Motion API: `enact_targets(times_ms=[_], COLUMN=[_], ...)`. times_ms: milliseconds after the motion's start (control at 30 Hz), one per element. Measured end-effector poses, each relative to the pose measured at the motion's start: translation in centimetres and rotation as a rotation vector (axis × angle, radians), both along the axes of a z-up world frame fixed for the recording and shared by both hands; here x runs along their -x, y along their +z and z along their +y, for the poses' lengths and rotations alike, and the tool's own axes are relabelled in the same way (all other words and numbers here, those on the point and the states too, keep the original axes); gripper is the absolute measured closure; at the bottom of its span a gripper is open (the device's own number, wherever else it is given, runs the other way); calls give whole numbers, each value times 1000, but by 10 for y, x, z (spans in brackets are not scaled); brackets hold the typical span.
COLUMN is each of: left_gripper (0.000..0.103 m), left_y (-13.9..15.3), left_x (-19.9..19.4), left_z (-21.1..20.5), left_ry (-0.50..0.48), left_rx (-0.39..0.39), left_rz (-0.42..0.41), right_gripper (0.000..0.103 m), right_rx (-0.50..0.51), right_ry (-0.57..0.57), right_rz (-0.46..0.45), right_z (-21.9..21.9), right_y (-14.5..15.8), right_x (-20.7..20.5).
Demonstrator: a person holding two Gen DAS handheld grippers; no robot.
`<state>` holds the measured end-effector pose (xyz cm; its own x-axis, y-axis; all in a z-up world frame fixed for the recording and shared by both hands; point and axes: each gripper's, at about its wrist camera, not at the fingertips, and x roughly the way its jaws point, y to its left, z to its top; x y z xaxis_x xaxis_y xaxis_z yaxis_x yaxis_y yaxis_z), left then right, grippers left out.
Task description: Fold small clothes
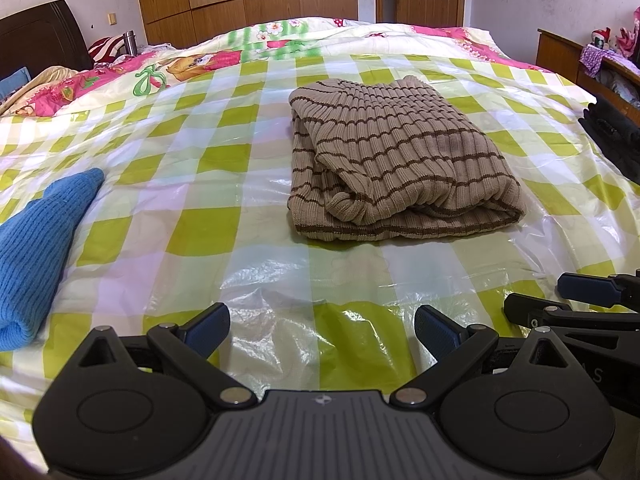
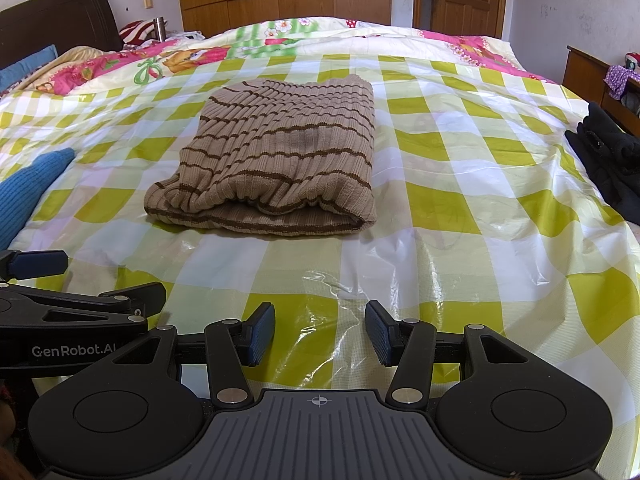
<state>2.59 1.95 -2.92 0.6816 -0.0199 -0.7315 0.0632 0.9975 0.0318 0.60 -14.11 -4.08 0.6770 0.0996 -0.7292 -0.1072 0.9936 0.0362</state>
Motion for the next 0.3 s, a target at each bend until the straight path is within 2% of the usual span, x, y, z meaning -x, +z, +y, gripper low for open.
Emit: enact_targets(times_ms=[300], left_gripper=[0], left_y=[0], left_x=[1], left_z=[0], left_ry=[1], left_rx=[-4], left_rz=[-3], right_gripper=[53], right_rx=[2], right_ry=[-1], right_rz=[0], right_z=[0], right_y=[1], right_x=[1])
